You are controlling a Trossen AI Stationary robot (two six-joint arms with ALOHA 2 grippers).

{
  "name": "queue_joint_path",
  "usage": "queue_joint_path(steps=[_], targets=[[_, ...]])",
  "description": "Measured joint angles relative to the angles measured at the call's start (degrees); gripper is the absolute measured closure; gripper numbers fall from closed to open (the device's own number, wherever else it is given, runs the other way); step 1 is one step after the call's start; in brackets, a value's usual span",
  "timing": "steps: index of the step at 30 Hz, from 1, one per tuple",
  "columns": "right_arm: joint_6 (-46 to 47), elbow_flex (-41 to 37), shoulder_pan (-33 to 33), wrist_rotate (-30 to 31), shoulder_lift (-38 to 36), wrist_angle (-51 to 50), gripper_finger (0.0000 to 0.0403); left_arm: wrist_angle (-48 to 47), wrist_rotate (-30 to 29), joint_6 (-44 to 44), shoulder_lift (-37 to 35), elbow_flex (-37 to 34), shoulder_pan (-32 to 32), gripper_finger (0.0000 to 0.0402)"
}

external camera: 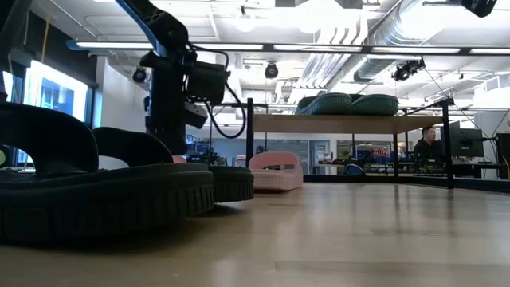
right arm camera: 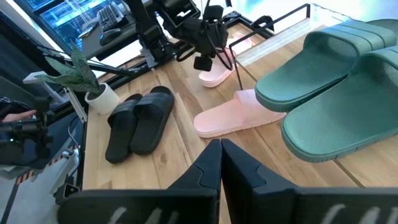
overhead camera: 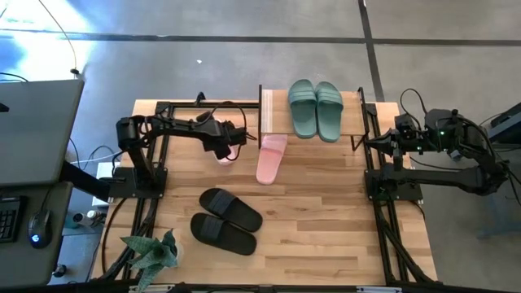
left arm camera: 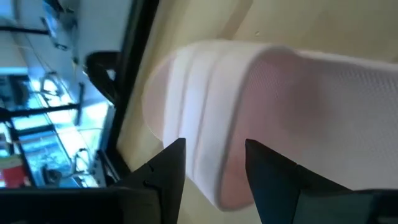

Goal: Pick and place slides into the shelf
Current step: Put the pink slide under the shelf

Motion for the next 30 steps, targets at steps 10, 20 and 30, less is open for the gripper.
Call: queue_joint_path(steps=[10, 20, 30], targets=[[0.0, 0.0, 0.0, 0.0, 0.0, 0.02, 0.0401, -0.26, -2.22, 1.49, 0.41, 0.0, 2.22, 0.0252], [0.0, 0.0, 0.0, 0.0, 0.0, 0.02, 0.0401, -0.53, -0.57, 1.29, 0.41, 0.0, 4.53, 0.0255], [0.0, 0.0, 0.0, 0.0, 0.02, 0.02, 0.0401, -0.91, 2.86, 1.04, 0.39, 0.0, 4.52, 0.0386]])
